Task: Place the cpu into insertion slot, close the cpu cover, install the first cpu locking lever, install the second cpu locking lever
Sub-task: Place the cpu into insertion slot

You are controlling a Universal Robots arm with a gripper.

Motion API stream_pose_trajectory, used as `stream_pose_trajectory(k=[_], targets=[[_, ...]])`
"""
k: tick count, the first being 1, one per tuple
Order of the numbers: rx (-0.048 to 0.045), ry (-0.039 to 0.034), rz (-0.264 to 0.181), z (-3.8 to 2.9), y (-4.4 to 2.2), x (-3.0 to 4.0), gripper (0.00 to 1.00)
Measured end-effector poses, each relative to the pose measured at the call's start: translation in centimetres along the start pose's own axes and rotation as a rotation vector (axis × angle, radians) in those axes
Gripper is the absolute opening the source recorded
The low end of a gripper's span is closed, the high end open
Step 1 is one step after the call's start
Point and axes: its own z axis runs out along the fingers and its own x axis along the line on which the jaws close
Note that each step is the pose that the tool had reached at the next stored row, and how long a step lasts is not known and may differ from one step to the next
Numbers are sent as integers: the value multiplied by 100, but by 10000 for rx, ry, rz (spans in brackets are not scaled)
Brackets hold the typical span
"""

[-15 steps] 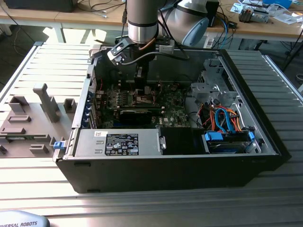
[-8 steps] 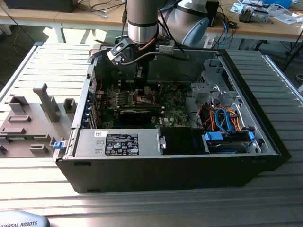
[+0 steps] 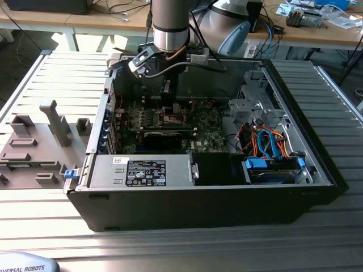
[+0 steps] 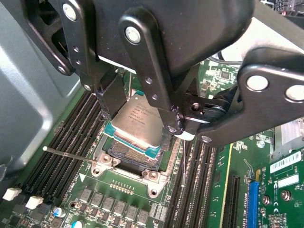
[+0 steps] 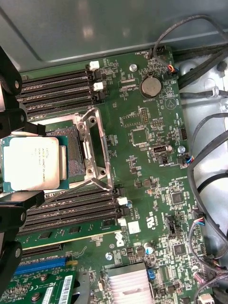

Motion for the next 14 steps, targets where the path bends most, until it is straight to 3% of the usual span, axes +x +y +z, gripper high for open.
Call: stream_pose_trajectory(k=[14], targets=[[8, -6, 131, 3, 0, 0, 54]])
